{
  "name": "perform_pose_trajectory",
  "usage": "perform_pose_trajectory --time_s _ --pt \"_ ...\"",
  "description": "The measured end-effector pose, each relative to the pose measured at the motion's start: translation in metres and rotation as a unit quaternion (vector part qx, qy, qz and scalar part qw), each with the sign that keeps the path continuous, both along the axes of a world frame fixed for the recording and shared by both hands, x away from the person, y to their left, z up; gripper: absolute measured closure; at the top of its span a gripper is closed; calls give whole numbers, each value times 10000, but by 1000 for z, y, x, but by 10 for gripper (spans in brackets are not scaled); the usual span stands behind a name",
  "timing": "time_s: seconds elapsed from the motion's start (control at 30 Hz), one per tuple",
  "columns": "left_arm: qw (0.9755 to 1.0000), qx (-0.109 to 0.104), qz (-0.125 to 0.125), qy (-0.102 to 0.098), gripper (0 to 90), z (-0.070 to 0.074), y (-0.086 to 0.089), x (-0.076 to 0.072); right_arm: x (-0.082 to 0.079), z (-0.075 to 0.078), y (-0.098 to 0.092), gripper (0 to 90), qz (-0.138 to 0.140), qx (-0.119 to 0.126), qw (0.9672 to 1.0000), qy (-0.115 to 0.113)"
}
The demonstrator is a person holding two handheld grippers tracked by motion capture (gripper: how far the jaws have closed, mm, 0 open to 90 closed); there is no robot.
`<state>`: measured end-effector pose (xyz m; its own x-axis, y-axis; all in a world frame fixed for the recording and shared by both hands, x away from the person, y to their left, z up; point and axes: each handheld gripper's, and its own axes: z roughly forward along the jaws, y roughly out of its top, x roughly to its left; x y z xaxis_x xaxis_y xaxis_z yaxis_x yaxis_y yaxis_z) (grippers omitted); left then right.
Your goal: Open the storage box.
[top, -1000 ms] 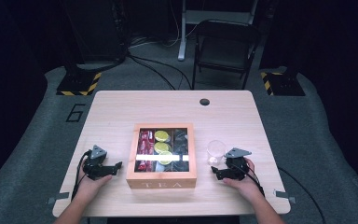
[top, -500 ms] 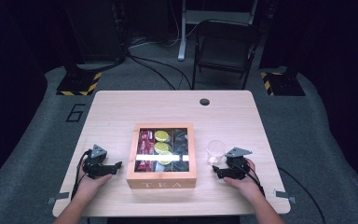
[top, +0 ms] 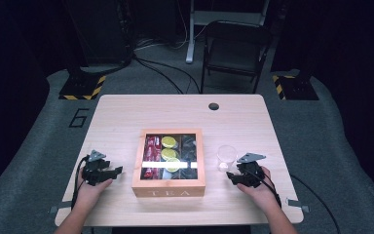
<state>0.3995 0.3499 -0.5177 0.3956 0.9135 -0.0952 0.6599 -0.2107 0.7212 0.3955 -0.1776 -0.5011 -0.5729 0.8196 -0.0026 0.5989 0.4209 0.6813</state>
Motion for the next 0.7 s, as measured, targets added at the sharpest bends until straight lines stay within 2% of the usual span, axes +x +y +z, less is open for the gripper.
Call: perform_pose_trajectory --time_s 0.13,0.27,0.4,0.5,0.7 --pt "10000 -59 -31 -17 373 7 -1 -3 -3 6 1 428 63 -78 9999 -36" --pt "9999 -133 -102 -21 404 12 -2 -6 -5 13 -3 440 53 23 9999 -132" --pt "9998 -184 -77 -56 418 17 -1 -9 -8 22 -10 476 102 56 9999 -120" --pt "9996 -254 -49 -98 419 19 0 -10 -10 28 -14 506 94 149 9997 -174" --pt "9996 -274 -62 -45 428 20 0 -10 -14 44 -20 567 102 364 9990 -226"
